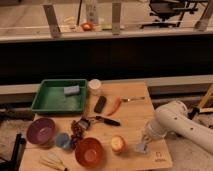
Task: Wipe table surface with towel
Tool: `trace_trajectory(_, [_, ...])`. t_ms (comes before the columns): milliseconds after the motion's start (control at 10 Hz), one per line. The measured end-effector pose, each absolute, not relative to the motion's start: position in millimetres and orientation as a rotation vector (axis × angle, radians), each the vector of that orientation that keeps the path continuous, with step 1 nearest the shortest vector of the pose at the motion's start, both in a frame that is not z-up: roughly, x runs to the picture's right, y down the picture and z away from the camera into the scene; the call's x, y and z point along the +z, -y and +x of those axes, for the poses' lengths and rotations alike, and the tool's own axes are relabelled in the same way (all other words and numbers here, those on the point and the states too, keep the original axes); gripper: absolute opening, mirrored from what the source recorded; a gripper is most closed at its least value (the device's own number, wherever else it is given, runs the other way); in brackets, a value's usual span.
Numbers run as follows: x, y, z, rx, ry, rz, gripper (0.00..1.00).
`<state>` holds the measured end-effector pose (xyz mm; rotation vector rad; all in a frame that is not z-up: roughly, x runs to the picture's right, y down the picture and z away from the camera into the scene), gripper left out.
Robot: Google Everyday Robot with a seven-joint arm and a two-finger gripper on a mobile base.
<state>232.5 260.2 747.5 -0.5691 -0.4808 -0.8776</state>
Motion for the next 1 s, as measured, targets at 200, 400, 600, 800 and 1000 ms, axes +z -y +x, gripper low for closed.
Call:
trace_trajectory(200, [752.7, -261.5, 257.5, -0.845, 0.444, -0.596, 0.0])
trace_trajectory(400, [764.8, -251.5, 273.3, -0.822, 0.399, -0.61, 0.0])
trace_trajectory(600, [778.8, -234.5, 272.3, -0.826, 0.381, -0.602, 0.0])
trace_trajectory(800, [785.6, -222.5, 262.4, -0.843, 0.384, -0.577, 0.0])
trace_trajectory(1000, [783.2, -210.9, 232.0, -0.889, 0.424, -0.525, 0.0])
